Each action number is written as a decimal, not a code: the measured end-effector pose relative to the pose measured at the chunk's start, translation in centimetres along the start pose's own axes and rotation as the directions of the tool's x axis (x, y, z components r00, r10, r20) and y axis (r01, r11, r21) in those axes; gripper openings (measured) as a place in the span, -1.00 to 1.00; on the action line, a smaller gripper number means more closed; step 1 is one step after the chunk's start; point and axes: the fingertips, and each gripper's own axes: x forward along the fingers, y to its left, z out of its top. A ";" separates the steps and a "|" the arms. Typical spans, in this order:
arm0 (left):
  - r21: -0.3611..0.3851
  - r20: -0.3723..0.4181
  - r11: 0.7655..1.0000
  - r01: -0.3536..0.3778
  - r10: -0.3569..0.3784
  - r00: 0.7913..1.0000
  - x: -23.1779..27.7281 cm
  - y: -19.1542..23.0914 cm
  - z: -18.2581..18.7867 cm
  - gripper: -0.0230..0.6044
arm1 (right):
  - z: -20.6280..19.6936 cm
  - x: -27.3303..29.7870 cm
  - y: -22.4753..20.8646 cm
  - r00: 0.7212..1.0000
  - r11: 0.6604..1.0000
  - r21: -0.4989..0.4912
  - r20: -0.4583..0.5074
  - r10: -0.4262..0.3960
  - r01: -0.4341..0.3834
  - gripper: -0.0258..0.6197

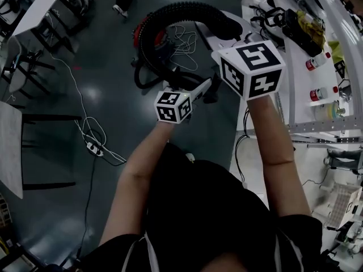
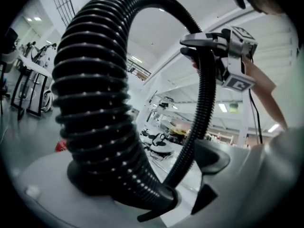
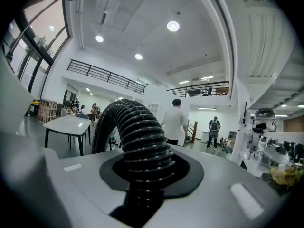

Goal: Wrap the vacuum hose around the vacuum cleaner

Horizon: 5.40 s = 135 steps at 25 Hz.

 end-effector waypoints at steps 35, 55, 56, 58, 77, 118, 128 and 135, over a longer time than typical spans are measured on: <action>0.173 0.089 0.969 0.177 -0.194 0.977 2.9 6.3 11.0 0.54 | 6.2 12.4 4.1 0.998 0.979 0.195 0.035 0.049 -0.055 -0.62; 0.009 -0.070 0.898 0.439 -0.438 0.896 0.9 8.9 12.9 -0.23 | 7.8 17.7 8.1 0.954 0.953 0.055 0.029 0.297 -0.298 -0.63; -0.011 -0.066 0.904 0.428 -0.428 0.902 1.0 9.1 12.9 -0.23 | 7.7 18.0 8.0 0.956 0.954 0.051 0.031 0.293 -0.294 -0.61; -0.037 -0.063 0.914 0.403 -0.405 0.912 1.1 9.7 12.8 -0.23 | 7.5 18.4 7.6 0.960 0.958 0.055 0.035 0.278 -0.280 -0.57; -0.204 0.164 0.979 -0.033 0.068 0.984 -0.4 22.8 20.1 -0.23 | 1.9 19.6 1.8 0.954 0.932 0.203 0.073 0.291 -0.300 -0.20; 0.077 0.278 0.885 -0.459 0.423 0.862 -9.1 26.1 30.6 -0.24 | -13.4 27.5 14.0 0.479 0.493 -0.002 -0.244 0.843 -0.870 0.43; 0.140 0.177 0.957 -0.255 0.229 0.957 -7.7 22.4 31.6 -0.25 | -11.2 24.9 16.0 0.068 0.092 0.119 -0.193 0.979 -0.989 0.85; 0.172 0.123 0.977 -0.125 0.105 0.987 -6.9 20.3 32.7 -0.25 | -9.9 23.6 15.7 -0.048 -0.024 0.138 -0.174 0.984 -0.990 0.93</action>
